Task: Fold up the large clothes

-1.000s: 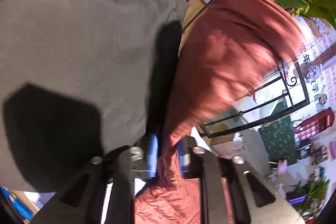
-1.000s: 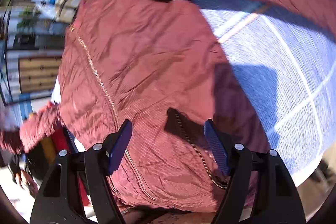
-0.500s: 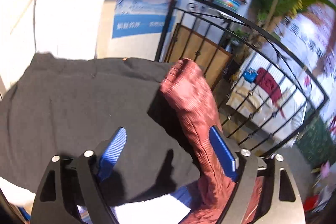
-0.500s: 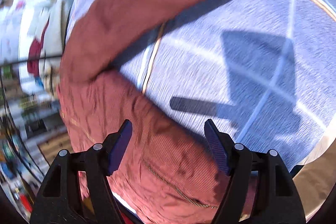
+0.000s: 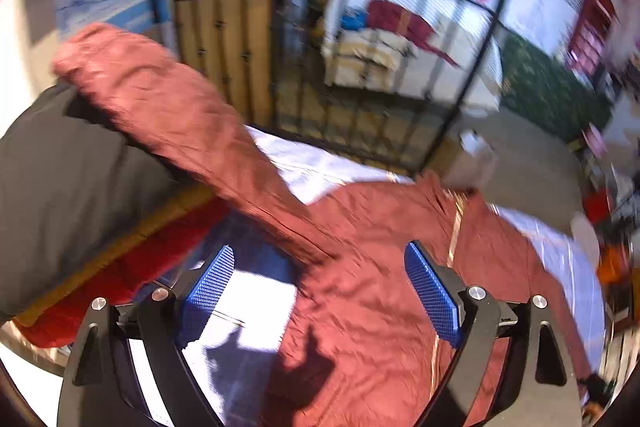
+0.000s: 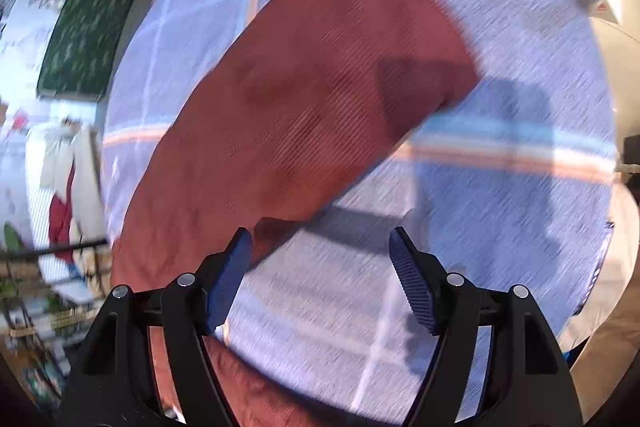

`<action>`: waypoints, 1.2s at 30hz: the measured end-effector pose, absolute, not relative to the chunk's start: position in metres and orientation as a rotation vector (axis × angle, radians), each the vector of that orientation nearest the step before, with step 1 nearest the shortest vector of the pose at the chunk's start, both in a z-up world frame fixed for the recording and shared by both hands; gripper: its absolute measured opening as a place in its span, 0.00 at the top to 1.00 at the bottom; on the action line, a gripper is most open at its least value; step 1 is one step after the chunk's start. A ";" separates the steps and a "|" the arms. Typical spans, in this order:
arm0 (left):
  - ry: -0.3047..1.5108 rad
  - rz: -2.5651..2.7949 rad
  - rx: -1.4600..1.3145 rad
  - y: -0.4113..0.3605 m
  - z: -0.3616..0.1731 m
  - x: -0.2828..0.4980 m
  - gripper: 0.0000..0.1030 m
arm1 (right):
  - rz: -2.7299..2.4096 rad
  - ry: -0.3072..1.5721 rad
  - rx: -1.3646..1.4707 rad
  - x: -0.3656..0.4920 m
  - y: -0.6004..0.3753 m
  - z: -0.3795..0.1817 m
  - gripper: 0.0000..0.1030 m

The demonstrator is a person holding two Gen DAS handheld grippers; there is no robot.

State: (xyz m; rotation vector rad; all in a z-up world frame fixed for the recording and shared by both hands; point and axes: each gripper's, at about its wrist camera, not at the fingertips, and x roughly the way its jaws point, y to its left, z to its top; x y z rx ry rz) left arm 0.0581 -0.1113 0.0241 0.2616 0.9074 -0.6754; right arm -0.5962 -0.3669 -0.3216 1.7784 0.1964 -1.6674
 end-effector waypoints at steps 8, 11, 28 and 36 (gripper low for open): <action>0.920 -0.694 0.341 -0.128 0.016 0.036 0.17 | -1.725 0.035 1.833 -0.655 -0.366 -0.344 0.30; 0.928 -0.684 0.362 -0.131 0.012 0.032 0.17 | -1.743 -0.011 1.873 -0.654 -0.367 -0.349 0.30; 1.027 -0.752 0.452 -0.141 -0.017 -0.005 0.15 | -1.752 0.173 1.688 -0.653 -0.409 -0.317 0.82; 1.053 -0.728 0.367 -0.123 -0.023 0.022 0.15 | -1.834 0.279 1.505 -0.637 -0.439 -0.251 0.87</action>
